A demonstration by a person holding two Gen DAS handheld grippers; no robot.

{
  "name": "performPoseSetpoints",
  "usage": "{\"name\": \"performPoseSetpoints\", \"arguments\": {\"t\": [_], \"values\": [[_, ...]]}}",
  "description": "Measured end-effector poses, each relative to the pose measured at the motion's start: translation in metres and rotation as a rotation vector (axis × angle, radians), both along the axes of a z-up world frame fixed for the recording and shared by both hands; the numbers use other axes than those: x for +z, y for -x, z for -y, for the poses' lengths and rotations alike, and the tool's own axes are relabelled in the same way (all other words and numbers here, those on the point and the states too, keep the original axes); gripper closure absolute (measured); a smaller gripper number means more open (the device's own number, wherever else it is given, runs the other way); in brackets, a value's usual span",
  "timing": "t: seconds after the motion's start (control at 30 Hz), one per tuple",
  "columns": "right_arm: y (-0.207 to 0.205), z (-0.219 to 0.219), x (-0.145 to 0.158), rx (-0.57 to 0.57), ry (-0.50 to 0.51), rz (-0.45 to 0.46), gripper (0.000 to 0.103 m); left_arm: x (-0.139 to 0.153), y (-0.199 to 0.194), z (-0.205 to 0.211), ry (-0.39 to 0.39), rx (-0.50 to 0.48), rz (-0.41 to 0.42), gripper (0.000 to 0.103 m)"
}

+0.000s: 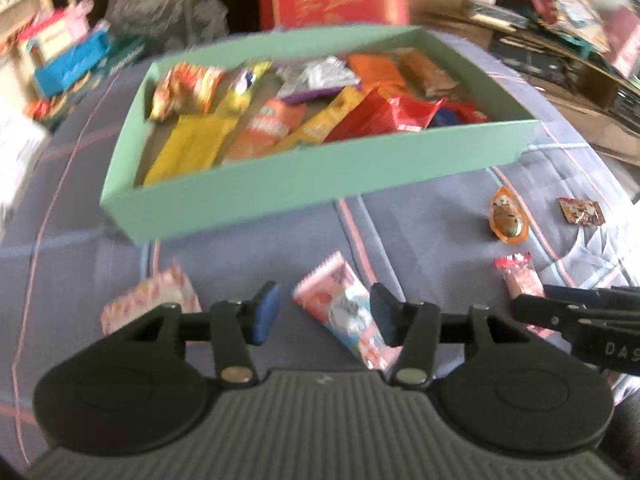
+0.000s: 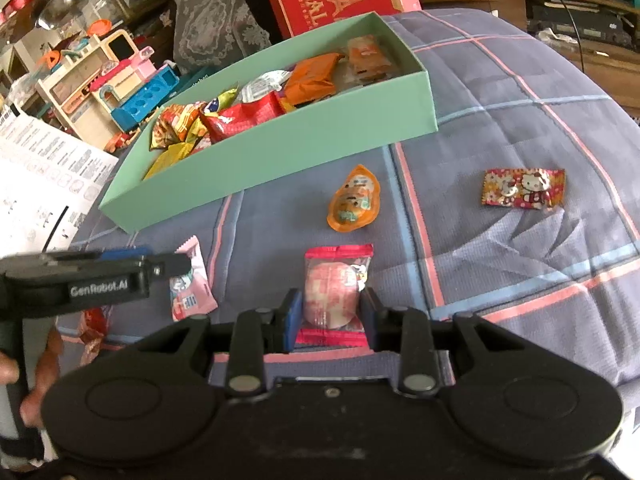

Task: Organize snacks
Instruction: 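Carry both candies into the green tray and open both grippers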

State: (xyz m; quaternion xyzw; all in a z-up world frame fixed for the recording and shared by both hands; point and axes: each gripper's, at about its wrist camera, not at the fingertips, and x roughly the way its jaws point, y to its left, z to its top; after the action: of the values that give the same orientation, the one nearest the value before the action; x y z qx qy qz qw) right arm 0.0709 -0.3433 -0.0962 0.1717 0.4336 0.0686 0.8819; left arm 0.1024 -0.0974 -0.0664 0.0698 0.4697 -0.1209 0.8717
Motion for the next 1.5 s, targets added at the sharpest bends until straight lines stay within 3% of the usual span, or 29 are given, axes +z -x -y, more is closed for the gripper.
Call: {"name": "performPoseSetpoints", "arguments": {"t": [0.07,0.23,0.27,0.33,0.37,0.5,0.73,1.07,1.27,1.5], "values": [[-0.001,0.001,-0.001,-0.001,-0.006,0.003,0.072,-0.004,0.002,0.003,0.021,0.003,-0.033,0.053],[0.001,0.004,-0.002,0.002,-0.027,0.008,0.072,-0.017,0.006,0.022,-0.023,-0.009,-0.044,0.055],[0.002,0.005,-0.002,0.002,-0.032,0.008,0.072,-0.019,0.007,0.025,-0.026,-0.018,-0.03,0.061],[0.005,0.004,-0.001,0.0,-0.036,0.009,0.072,-0.019,0.01,0.031,-0.032,-0.075,-0.001,0.095],[0.006,0.004,-0.001,-0.001,-0.037,0.009,0.072,-0.019,0.011,0.033,-0.039,-0.093,0.002,0.098],[0.008,0.004,0.001,-0.005,-0.046,-0.004,0.072,-0.018,0.016,0.034,-0.055,-0.124,0.018,0.099],[0.008,0.0,0.007,-0.009,-0.053,-0.016,0.073,-0.008,0.013,0.005,0.039,-0.074,-0.001,0.099],[-0.02,-0.032,0.062,0.066,-0.035,0.095,0.073,0.035,0.008,-0.045,0.171,-0.012,0.096,0.099],[-0.059,-0.056,0.089,0.107,-0.037,0.138,0.073,0.057,-0.028,-0.077,0.181,0.066,0.159,0.099],[-0.111,-0.08,0.101,0.123,-0.031,0.138,0.073,0.06,-0.085,-0.107,0.172,0.139,0.164,0.099]]}}
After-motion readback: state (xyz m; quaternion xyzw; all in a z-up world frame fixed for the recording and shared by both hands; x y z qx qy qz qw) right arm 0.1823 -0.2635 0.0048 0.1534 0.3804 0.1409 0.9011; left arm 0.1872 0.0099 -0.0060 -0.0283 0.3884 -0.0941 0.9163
